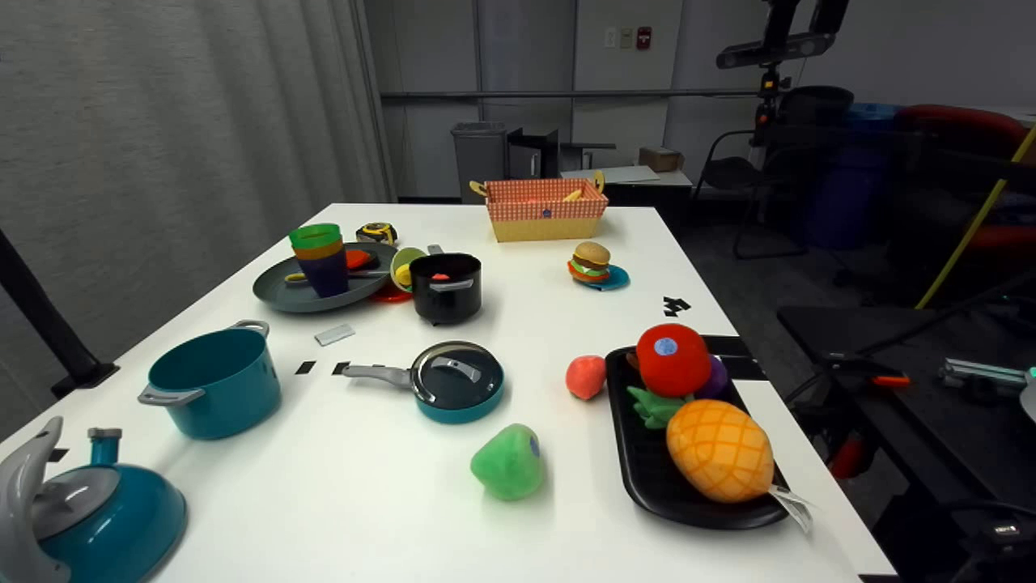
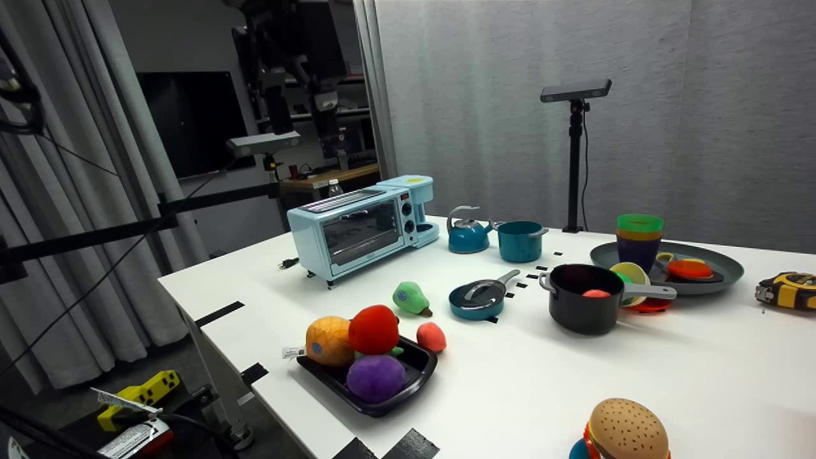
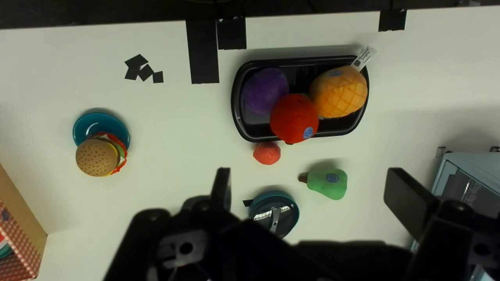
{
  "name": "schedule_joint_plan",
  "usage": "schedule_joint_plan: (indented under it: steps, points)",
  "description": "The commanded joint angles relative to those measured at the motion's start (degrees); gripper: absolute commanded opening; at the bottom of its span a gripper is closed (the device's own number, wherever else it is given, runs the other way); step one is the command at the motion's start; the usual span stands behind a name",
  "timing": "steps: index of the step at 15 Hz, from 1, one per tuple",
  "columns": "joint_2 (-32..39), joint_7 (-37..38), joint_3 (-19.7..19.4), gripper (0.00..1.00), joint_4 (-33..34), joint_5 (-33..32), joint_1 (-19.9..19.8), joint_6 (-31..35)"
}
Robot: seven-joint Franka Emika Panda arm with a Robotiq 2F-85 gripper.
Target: Move the lid from the blue pan to the black pot
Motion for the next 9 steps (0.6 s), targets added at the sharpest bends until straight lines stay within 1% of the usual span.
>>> schedule_joint_plan:
  steps: [1, 9]
  points:
    - [0.12, -0.67, 0.33, 1.00, 0.14, 0.25, -0.40, -0.15]
    - [0.35, -1.41, 0.28, 1.00, 0.13, 0.21, -0.34, -0.15]
